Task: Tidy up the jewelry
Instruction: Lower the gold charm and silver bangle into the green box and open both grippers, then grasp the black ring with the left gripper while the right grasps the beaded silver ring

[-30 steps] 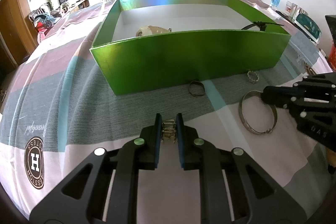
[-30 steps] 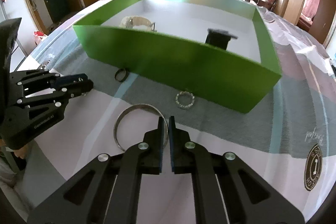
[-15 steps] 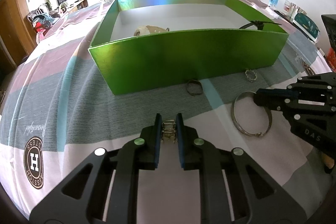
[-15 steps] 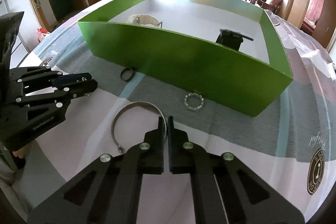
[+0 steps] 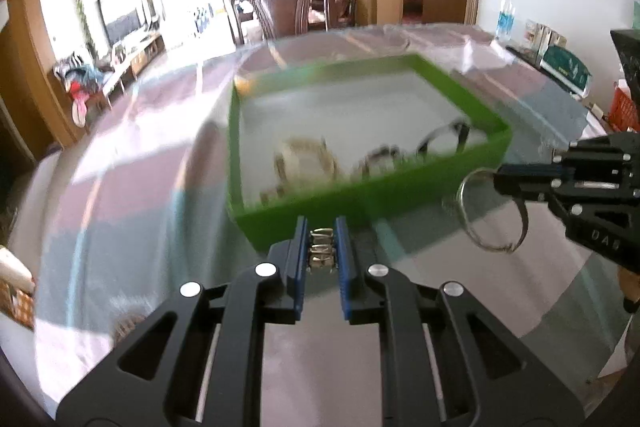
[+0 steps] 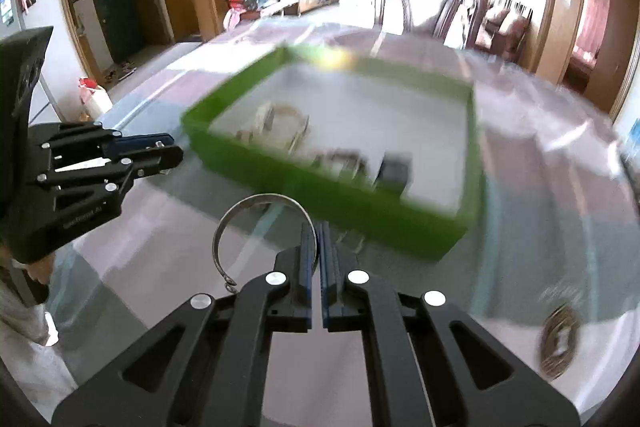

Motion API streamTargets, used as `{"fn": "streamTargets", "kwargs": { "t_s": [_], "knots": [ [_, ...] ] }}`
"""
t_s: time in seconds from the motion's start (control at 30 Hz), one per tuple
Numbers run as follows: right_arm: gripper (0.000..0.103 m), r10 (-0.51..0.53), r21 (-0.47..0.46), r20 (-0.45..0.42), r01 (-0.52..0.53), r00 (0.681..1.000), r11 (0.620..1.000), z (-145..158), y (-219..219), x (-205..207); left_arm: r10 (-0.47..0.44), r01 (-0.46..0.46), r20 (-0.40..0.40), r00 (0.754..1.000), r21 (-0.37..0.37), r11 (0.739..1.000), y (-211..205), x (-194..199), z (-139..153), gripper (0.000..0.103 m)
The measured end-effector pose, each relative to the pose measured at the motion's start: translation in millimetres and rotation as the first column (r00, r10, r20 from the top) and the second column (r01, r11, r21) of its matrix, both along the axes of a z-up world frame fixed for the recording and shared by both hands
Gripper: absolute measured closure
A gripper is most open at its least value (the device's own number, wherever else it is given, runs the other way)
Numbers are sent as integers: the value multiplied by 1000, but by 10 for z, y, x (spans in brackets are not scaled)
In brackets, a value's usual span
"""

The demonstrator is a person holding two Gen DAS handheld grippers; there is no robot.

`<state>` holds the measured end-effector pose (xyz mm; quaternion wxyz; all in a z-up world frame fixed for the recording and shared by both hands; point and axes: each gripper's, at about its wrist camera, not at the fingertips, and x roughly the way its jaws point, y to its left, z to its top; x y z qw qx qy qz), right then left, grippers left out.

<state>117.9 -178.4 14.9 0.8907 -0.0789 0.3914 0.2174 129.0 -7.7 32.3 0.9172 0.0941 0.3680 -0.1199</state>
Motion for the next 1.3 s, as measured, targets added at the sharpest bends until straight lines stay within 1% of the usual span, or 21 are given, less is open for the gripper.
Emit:
{"fn": "streamTargets", "kwargs": {
  "t_s": [0.1, 0.2, 0.27, 0.33, 0.43, 0.5, 0.57, 0.6, 0.63, 0.67, 0.7, 0.73, 0.77, 0.83, 0.87, 0.93, 1.03, 1.17, 1.2, 1.23, 1.3],
  "knots": [
    [99, -49, -19, 79, 50, 996, 999, 269, -20, 232, 12, -13, 42, 999, 12, 1000, -11, 191, 154, 89],
    [99, -87, -11, 90, 89, 992, 996, 319, -36, 508, 25, -24, 35, 999, -34, 999, -16, 514, 215, 89],
    [99, -110, -3, 45, 110, 993, 994, 223, -29, 758, 24, -23, 10, 1000, -78, 997, -62, 733, 188, 89],
    [99, -137, -8, -3, 137, 991, 990, 87, -51, 940, 4, -7, -28, 1000, -93, 996, -153, 911, 105, 89],
    [99, -183, -25, -81, 182, 980, 983, -209, -40, 1145, -6, 2, -64, 998, -71, 997, -321, 1075, -67, 89],
    [99, -190, -8, -106, 190, 976, 982, -339, -69, 1204, -7, 3, -80, 997, -53, 999, -395, 1131, -179, 89],
    [96, -195, 14, -93, 197, 976, 980, -394, -88, 1188, -15, 8, -98, 995, -68, 998, -422, 1183, -267, 88],
    [95, -198, 19, -94, 201, 976, 980, -402, -81, 1188, -13, 5, -101, 995, -80, 997, -407, 1189, -288, 83],
    [91, -202, 20, -97, 205, 975, 979, -390, -93, 1170, -6, -3, -97, 995, -90, 996, -388, 1185, -292, 78],
    [89, -203, 23, -95, 206, 975, 978, -359, -100, 1142, 3, -11, -84, 996, -97, 995, -360, 1161, -270, 63],
    [86, -198, 29, -85, 201, 977, 979, -310, -104, 1104, 9, -16, -70, 998, -103, 995, -331, 1131, -245, 54],
    [80, -193, 34, -66, 196, 979, 980, -233, -111, 1053, 17, -23, -49, 999, -111, 994, -306, 1080, -195, 53],
    [69, -190, 38, -36, 192, 981, 981, -119, -131, 939, 15, -19, -41, 999, -114, 993, -278, 1027, -154, 53],
    [51, -172, 57, -16, 173, 985, 983, 32, -190, 784, -18, 13, -43, 999, -105, 994, -210, 859, -80, 53],
    [49, -159, 72, -17, 160, 987, 984, 80, -219, 696, -34, 29, -47, 998, -99, 995, -194, 779, -58, 53],
    [49, -121, 95, -37, 124, 992, 988, 139, -263, 497, -52, 47, -57, 997, -76, 996, -149, 567, -52, 53],
    [49, -106, 79, -53, 110, 993, 991, 108, -310, 245, -60, 50, -130, 990, -77, 996, -95, 318, -196, 53],
    [50, -120, 19, -133, 123, 984, 992, -215, -245, 157, -86, 76, -192, 978, -56, 996, -161, 188, -460, 53],
    [52, -127, -5, -149, 128, 981, 992, -298, -206, 179, -84, 76, -207, 975, -48, 996, -191, 203, -529, 53],
    [59, -137, -23, -164, 135, 977, 991, -388, -170, 205, -76, 69, -226, 971, -39, 997, -220, 236, -602, 53],
    [61, -145, -35, -208, 141, 967, 989, -545, -114, 258, -73, 66, -255, 964, -37, 997, -272, 308, -703, 53]
  ]
}}
